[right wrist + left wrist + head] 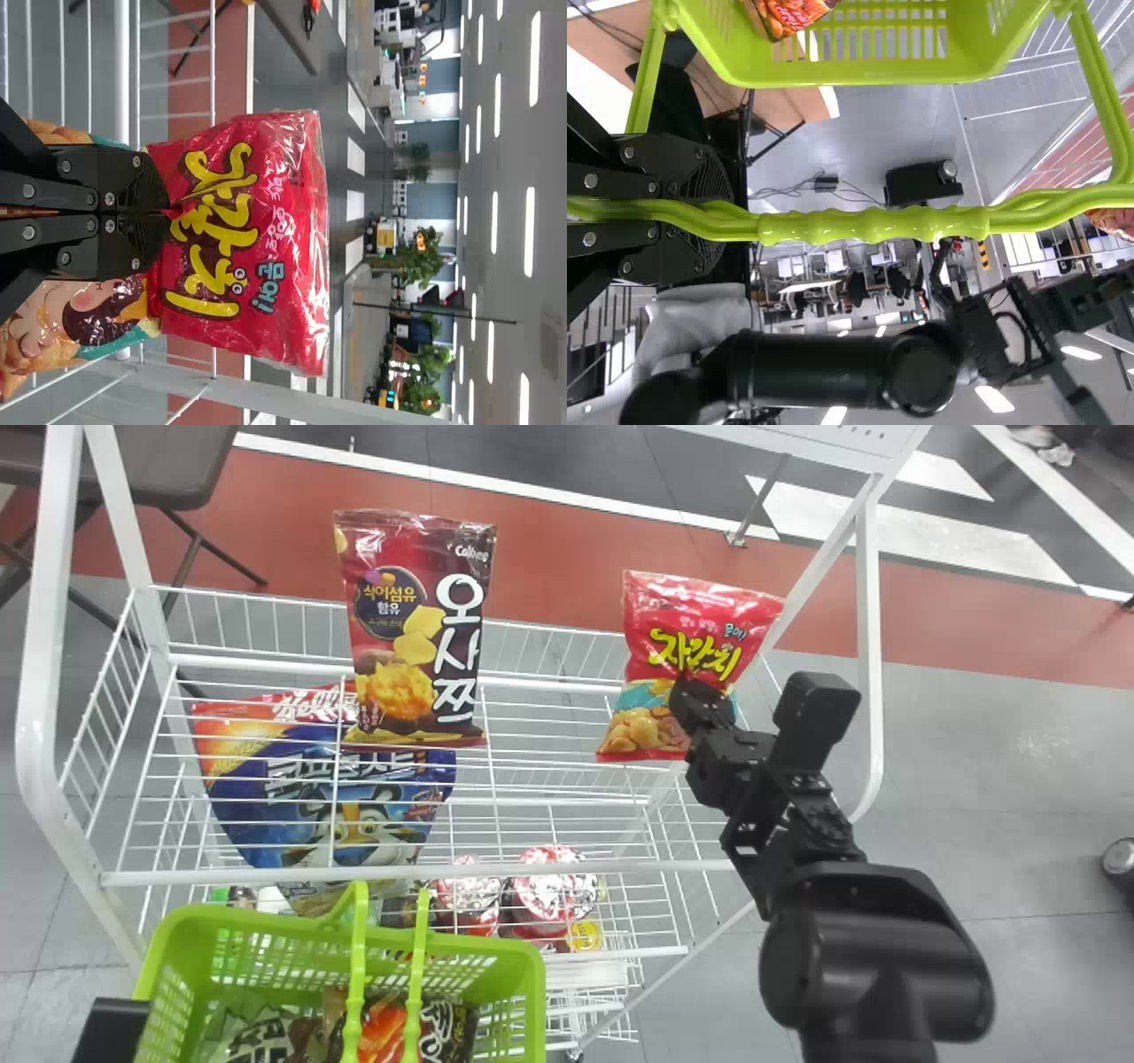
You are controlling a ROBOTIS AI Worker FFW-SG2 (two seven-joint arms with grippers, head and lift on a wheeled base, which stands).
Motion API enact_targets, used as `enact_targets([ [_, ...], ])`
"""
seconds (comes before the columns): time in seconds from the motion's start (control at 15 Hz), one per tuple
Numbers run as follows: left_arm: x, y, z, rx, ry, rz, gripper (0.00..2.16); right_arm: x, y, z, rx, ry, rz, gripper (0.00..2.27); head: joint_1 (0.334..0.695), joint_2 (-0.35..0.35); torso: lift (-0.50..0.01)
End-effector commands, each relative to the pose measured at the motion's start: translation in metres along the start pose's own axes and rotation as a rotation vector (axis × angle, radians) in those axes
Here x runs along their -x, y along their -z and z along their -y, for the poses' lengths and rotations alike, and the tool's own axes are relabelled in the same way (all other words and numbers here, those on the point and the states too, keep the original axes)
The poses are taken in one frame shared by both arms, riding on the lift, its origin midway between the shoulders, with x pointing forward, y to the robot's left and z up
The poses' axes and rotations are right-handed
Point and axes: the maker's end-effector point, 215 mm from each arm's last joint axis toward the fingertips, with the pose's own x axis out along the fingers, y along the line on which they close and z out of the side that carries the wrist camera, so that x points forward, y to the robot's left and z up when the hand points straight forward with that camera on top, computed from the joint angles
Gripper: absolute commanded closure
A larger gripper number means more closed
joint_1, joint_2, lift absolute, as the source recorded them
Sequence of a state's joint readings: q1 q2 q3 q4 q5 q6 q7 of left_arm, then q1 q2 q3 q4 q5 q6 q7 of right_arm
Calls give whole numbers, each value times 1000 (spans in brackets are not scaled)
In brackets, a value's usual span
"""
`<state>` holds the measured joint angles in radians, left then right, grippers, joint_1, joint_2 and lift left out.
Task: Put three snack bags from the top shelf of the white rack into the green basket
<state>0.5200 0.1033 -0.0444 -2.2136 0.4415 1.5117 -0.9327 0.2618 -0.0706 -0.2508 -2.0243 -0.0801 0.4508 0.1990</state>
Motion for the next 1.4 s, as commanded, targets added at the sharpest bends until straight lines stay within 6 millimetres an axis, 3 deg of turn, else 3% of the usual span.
enact_targets([
  [0.0,0,1,1,1,-1,-3,2148,41,0,-15,-19,-51,-53,2132,695,-350,0],
  [0.2,0,1,2,1,-3,-6,2148,103,36,-48,-116,-174,-238,2132,695,-350,0],
  [0.33,-1,5,4,6,-4,-9,2148,137,53,-74,-180,-267,-312,2132,695,-350,0],
  [0.6,-3,10,2,13,-14,-12,2148,207,109,-131,-348,-450,-566,2132,695,-350,0],
  [0.87,-4,12,4,14,-7,-15,2148,259,144,-179,-460,-575,-749,2132,695,-350,0],
  [1.13,-5,14,6,14,-1,-13,2148,277,181,-215,-502,-636,-836,2132,695,-350,0],
  [1.33,-5,15,9,12,2,-13,2148,263,201,-212,-423,-589,-832,2132,695,-350,0],
])
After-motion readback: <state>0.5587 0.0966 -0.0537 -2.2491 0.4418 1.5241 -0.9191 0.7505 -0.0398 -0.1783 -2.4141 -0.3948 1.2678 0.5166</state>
